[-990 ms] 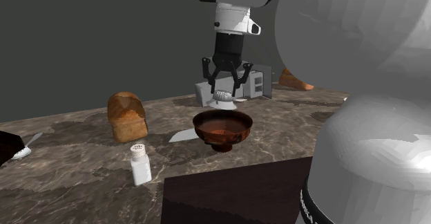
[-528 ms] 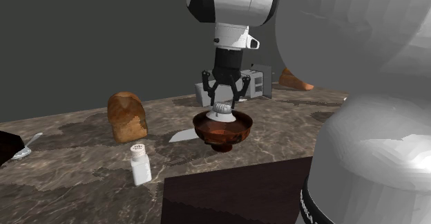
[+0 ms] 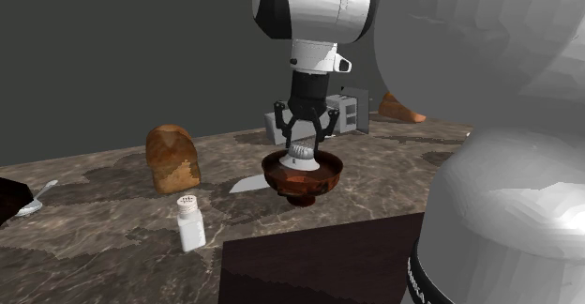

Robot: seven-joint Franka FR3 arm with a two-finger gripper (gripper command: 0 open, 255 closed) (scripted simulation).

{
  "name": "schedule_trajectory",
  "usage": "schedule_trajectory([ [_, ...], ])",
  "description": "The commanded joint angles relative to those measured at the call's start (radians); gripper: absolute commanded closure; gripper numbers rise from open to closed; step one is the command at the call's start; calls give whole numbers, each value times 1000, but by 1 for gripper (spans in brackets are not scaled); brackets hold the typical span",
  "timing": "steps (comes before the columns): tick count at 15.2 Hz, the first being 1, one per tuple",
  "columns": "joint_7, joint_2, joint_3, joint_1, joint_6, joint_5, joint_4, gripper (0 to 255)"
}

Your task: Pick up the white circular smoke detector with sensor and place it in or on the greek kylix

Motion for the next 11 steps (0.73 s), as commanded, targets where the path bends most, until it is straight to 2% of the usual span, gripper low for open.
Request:
schedule_trajectory([
  [1,0,0,0,0,0,0,0,255],
  [2,0,0,0,0,0,0,0,0],
  [7,0,0,0,0,0,0,0,0],
  [11,18,-145,-2,-20,-178,-31,33,0],
])
